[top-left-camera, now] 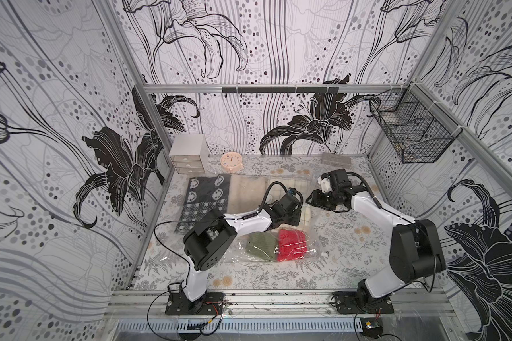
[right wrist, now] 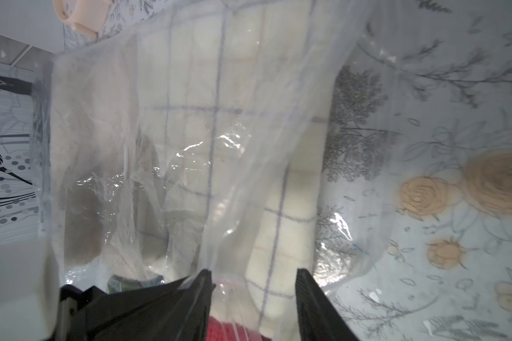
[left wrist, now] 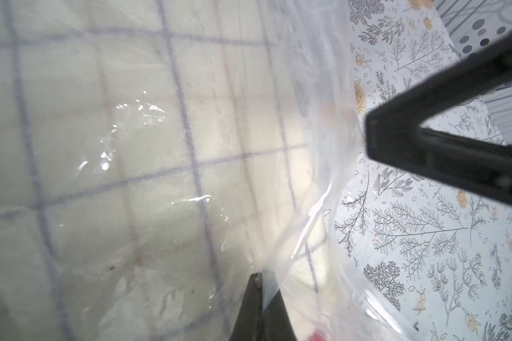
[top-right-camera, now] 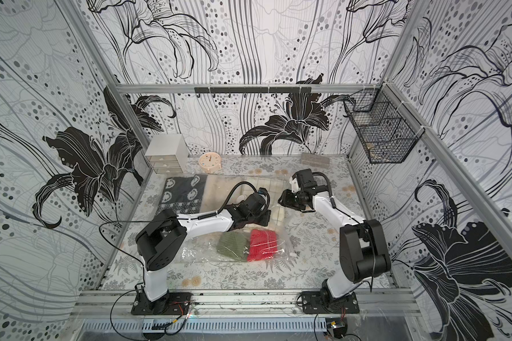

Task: Take the scarf out of the vacuum bag
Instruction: Open the vacuum bag at the center of the board.

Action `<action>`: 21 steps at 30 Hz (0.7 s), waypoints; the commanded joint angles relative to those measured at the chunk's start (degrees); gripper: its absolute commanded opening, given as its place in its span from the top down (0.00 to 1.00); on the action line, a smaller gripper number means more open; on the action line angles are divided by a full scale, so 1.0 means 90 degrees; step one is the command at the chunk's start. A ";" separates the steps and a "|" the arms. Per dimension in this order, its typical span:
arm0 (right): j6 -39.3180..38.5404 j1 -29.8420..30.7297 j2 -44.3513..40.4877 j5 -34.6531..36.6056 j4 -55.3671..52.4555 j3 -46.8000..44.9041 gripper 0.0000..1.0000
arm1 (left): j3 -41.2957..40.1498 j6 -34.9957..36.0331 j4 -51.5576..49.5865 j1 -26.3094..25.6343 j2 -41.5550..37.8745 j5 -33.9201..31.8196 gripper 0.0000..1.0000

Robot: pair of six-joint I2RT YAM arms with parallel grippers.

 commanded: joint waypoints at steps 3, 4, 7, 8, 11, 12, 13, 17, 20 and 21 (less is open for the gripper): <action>0.0186 -0.0121 -0.0107 0.0088 0.0536 -0.0524 0.48 | -0.0188 -0.0083 0.0146 0.0191 -0.0382 -0.0349 1.00; 0.0232 -0.0123 -0.0028 0.0038 0.0662 -0.0590 0.48 | -0.0191 -0.0074 0.0130 0.0208 -0.0411 -0.0342 1.00; 0.0330 -0.0127 0.0261 -0.0289 0.1018 -0.0693 0.48 | -0.0171 -0.0051 0.0097 0.0219 -0.0439 -0.0278 1.00; 0.0354 -0.0123 0.0334 -0.0375 0.1101 -0.0704 0.47 | -0.0171 -0.0044 0.0116 0.0222 -0.0440 -0.0251 1.00; 0.0321 -0.0132 0.0471 -0.0393 0.1211 -0.0731 0.46 | -0.0162 -0.0049 0.0170 0.0206 -0.0417 -0.0119 1.00; 0.0334 -0.0147 0.0517 -0.0386 0.1261 -0.0746 0.46 | -0.0152 -0.0049 0.0198 0.0198 -0.0409 -0.0080 1.00; 0.0345 -0.0170 0.0561 -0.0417 0.1321 -0.0748 0.46 | -0.0147 -0.0034 0.0218 0.0193 -0.0409 -0.0047 1.00; 0.0449 -0.0210 0.0881 -0.0560 0.1661 -0.0747 0.45 | -0.0095 0.0001 0.0253 0.0152 -0.0436 0.0057 1.00; 0.0522 -0.0210 0.1169 -0.0683 0.1835 -0.0682 0.45 | -0.0057 0.0050 0.0236 0.0113 -0.0448 0.0080 1.00; 0.0531 -0.0210 0.1199 -0.0699 0.1835 -0.0678 0.45 | -0.0054 0.0070 0.0229 0.0110 -0.0457 0.0081 1.00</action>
